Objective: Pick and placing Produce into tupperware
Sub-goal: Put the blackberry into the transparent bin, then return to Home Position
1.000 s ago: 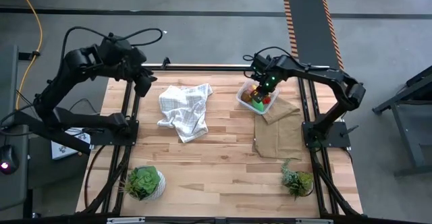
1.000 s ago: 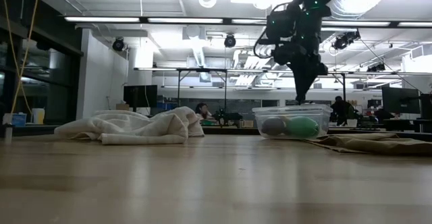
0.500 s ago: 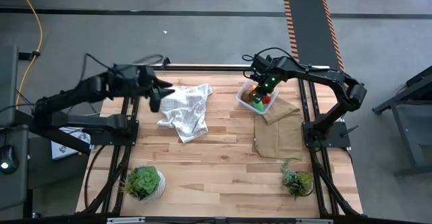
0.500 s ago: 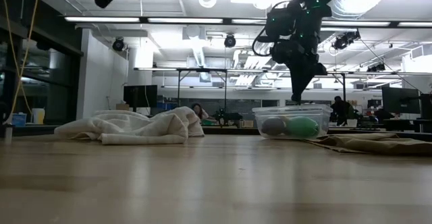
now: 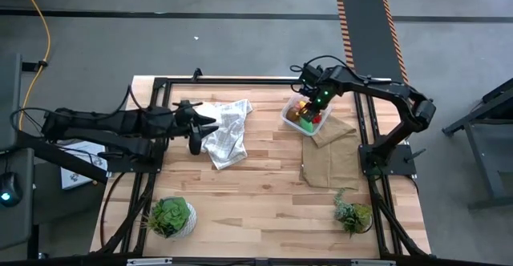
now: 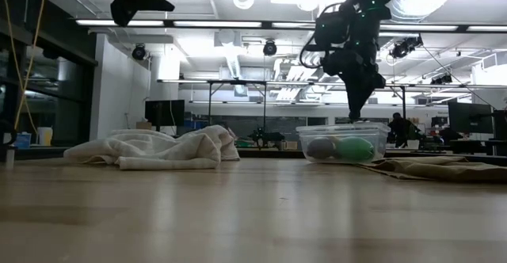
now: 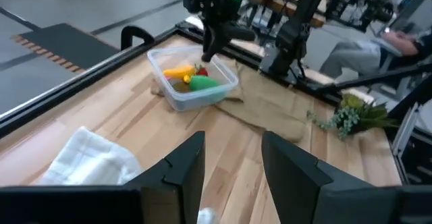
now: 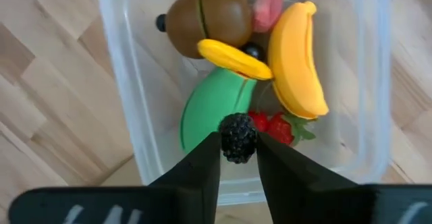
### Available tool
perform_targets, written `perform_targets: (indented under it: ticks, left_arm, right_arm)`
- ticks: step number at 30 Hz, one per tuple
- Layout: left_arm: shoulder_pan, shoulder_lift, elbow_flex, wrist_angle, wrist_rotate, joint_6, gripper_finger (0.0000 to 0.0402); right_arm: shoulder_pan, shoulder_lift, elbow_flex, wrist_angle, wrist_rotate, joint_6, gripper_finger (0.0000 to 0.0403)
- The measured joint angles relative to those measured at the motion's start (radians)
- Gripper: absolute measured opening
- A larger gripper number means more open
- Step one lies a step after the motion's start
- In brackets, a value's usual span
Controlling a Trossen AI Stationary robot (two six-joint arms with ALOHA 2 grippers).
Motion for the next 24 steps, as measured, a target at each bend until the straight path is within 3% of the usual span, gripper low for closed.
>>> perform_targets:
  ticks: [9, 24]
  left_arm:
    - [-0.005, -0.091, -0.141, 0.164, -0.025, -0.012, 0.0133]
    - [-0.005, -0.17, -0.373, 0.531, -0.066, 0.047, 0.0133]
  right_arm:
    - [-0.027, -0.001, 0.0, -0.011, -0.006, -0.034, 0.0124]
    - [0.01, -0.147, 0.0, -0.032, -0.012, 0.114, 0.0126]
